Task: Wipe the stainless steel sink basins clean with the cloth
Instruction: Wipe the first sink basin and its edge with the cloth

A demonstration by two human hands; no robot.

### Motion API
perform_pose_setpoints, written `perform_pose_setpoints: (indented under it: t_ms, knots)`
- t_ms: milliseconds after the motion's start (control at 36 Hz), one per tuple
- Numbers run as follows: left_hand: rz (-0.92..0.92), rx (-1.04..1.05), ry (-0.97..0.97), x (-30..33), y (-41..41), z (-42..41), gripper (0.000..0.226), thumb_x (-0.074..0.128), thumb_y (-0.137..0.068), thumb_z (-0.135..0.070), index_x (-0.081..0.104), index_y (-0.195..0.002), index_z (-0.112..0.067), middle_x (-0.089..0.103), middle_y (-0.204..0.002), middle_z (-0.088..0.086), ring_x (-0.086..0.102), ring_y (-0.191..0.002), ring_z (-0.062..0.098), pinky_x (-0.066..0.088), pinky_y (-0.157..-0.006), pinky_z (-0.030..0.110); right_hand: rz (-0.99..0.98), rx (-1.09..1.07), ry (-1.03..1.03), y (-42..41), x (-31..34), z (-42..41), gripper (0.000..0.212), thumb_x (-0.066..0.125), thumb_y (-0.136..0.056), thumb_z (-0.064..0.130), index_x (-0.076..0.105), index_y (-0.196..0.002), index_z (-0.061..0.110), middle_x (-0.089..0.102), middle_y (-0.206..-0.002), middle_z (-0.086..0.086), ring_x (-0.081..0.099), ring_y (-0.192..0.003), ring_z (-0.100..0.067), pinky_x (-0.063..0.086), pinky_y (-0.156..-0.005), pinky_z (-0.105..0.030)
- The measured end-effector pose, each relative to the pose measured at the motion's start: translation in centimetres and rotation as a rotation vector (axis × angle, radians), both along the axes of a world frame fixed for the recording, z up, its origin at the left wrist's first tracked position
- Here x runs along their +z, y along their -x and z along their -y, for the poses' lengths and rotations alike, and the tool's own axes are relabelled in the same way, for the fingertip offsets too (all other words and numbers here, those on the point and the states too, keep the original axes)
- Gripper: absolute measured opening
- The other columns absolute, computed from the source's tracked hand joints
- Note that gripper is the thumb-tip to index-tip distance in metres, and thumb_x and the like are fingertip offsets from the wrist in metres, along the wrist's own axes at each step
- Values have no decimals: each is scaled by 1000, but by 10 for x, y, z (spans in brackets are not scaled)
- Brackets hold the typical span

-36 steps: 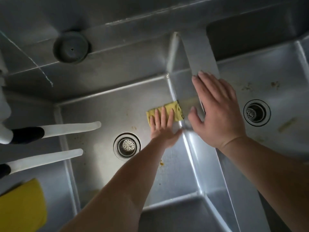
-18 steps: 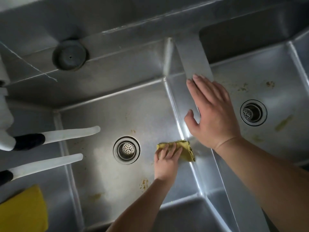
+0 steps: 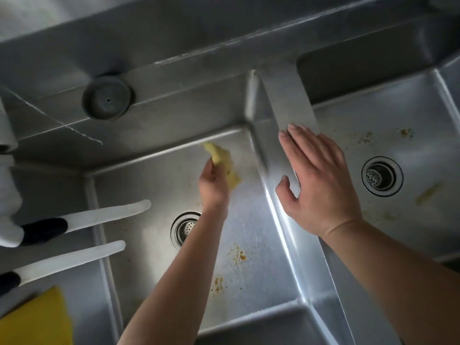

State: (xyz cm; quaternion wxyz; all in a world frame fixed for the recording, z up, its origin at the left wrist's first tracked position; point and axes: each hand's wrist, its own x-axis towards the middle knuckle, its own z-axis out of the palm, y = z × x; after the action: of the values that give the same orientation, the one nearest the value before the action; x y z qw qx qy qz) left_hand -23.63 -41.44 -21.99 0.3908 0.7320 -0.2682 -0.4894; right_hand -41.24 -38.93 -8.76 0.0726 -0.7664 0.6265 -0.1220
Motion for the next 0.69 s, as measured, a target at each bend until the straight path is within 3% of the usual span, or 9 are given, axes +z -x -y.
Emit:
perform_pose_setpoints:
  t_ms: [56,111,139,222,361,528,611,694]
  knots:
    - [189,-103,70,-3,5,29,26,48,-100,-26,67,-118,-26,71,-100,-4,64,-91,14,45,-80,25,1,-2,-3,0,0,0,66,51,-82,24,43,-146,6,40,-154,-11,34,-145,-23,26,-118,-47]
    - [378,-271,86,-13,13,55,36,45,-102,-31,57,-135,-27,66,-128,1,58,-116,19,43,-97,27,-2,-3,-5,0,1,1,66,50,-83,24,43,-146,6,40,-154,-10,33,-145,-23,25,-118,-46]
    - [434,-372,99,-23,20,66,38,44,-102,-30,55,-138,-26,63,-131,4,57,-120,23,43,-100,30,-3,-4,-7,0,1,1,66,50,-83,24,42,-147,7,39,-155,-10,33,-145,-22,25,-118,-46]
    - [551,-679,3,-50,45,78,37,42,-100,-26,57,-134,-21,61,-131,10,54,-123,30,42,-105,39,-15,-6,-5,0,1,0,66,49,-84,25,41,-147,7,38,-156,-9,32,-146,-22,24,-118,-46]
    - [708,-685,-9,-56,65,52,26,41,-98,-21,61,-113,-16,61,-129,9,52,-128,29,41,-106,48,-15,-7,6,1,1,0,67,49,-83,26,42,-147,7,39,-155,-10,33,-145,-23,25,-118,-47]
    - [793,-983,47,-64,48,-8,36,42,-103,-34,51,-138,-28,46,-149,-7,21,-150,22,20,-119,49,-27,-15,6,0,2,-1,67,51,-81,25,43,-146,7,40,-154,-11,34,-144,-24,25,-118,-47]
    - [831,-1094,20,-60,49,-48,51,43,-102,-21,34,-151,-30,34,-157,-8,10,-152,25,12,-121,52,-53,-19,-15,-1,4,0,70,49,-80,27,41,-147,8,39,-155,-10,33,-145,-24,24,-118,-47]
    - [856,-1191,1,-56,54,-84,55,44,-98,-10,36,-150,-26,33,-157,-5,5,-152,30,6,-120,55,-79,-8,-25,0,4,0,71,47,-81,29,39,-148,8,37,-155,-11,31,-145,-25,24,-118,-48]
